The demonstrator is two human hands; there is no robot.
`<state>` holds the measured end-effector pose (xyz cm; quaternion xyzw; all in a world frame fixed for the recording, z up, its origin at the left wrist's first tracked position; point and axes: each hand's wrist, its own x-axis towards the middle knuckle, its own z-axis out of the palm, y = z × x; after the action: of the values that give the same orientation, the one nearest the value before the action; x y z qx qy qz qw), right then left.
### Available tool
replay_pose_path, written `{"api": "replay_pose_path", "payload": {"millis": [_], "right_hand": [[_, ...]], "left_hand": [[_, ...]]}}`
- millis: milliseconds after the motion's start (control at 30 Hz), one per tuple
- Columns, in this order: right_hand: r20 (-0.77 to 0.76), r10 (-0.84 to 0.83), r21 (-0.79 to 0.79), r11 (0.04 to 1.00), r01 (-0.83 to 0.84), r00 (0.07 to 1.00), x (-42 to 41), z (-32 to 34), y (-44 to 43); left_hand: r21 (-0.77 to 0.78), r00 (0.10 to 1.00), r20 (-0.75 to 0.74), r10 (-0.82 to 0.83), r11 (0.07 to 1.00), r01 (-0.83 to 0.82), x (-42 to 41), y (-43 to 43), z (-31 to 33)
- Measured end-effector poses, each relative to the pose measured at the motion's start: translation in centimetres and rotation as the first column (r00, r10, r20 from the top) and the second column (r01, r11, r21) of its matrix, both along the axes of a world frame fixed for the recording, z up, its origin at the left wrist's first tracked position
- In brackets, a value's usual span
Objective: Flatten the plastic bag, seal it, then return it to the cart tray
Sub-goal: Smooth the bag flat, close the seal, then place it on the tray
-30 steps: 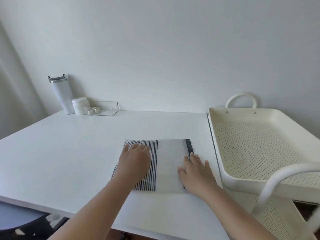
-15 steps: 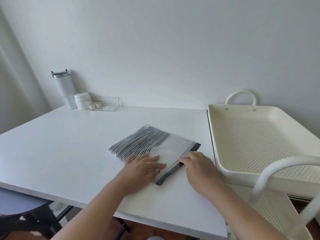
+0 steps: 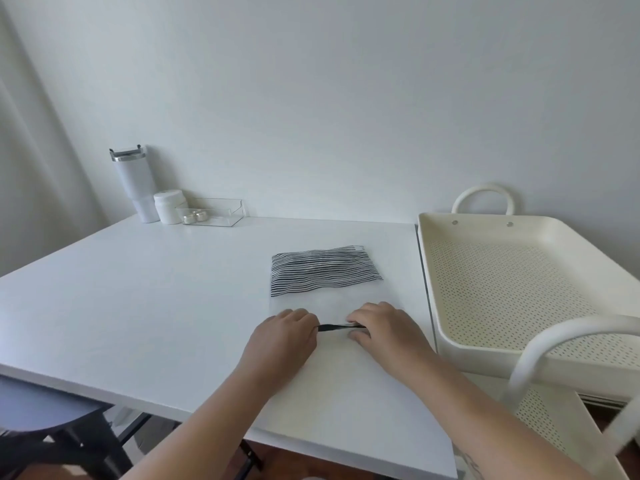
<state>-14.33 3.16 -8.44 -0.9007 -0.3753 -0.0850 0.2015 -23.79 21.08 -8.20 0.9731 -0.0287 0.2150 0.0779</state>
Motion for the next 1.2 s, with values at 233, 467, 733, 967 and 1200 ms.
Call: {"api": "replay_pose_path", "payload": {"millis": [233,467,733,967,1200], "right_hand": [[0.126,-0.034,0.066,0.997,0.026,0.991,1.5,3.4,1.5],[0.159,-0.112,0.137,0.986,0.091,0.981,5.1,10.3,1.4],[0.018,-0.193,0.351,0.92,0.174,0.981,10.3,20.0,0.1],[0.129,-0.227,0.402,0.902,0.159,0.965,12.5,27.3,-5.3],[0.131,-0.317,0.436,0.869,0.232,0.939,15.1,29.9,-13.2]], "left_hand": [[-0.046,0.989,0.132,0.063,0.997,-0.058,1.2,0.6,2.8],[-0.105,0.946,0.281,0.161,0.985,-0.137,5.5,2.6,10.5],[-0.392,0.93,0.271,0.25,0.911,-0.131,9.6,4.0,18.8],[-0.453,0.943,0.302,0.141,0.891,0.012,13.7,0.1,25.9],[-0.413,0.944,0.33,-0.011,0.897,0.155,18.7,-6.5,29.0]]}}
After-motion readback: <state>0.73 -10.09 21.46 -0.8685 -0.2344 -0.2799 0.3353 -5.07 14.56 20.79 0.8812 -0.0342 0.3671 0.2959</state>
